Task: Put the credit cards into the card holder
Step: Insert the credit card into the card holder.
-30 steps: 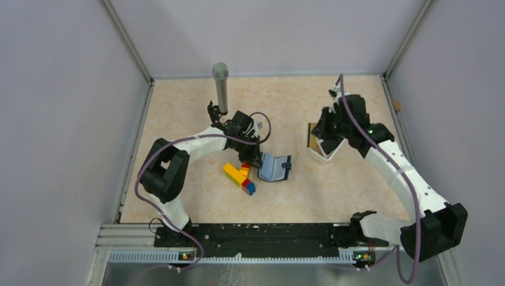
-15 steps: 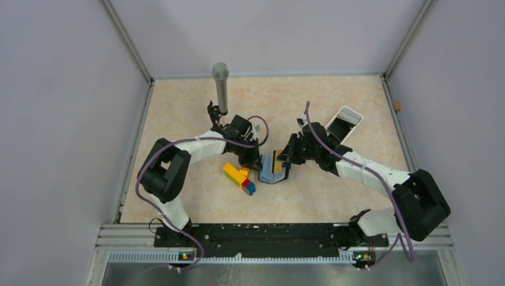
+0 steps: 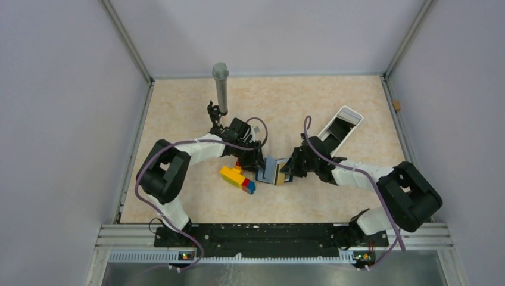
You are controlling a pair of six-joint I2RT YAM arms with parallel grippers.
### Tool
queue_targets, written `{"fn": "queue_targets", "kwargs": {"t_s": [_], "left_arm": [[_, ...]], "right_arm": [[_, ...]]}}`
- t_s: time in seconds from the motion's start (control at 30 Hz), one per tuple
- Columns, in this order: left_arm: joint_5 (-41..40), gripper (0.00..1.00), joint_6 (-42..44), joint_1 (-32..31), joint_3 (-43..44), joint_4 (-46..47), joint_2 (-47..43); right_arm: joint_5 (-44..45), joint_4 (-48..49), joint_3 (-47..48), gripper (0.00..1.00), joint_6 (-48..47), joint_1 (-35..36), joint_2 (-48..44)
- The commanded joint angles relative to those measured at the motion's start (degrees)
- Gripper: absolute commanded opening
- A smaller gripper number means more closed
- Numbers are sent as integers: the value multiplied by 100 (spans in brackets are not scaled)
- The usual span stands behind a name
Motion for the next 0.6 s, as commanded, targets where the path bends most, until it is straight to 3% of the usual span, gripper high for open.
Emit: {"fn": "queue_targets", "kwargs": {"t_s": [0.0,0.57], "left_arm": [[170,46,-8,-17,-139,398,-397],[275,56,-302,-4,-508,979,-835]], "right_arm": [[115,435,-26,0,109,20,51],[461,-82,45,0,-16,22,-87]]}}
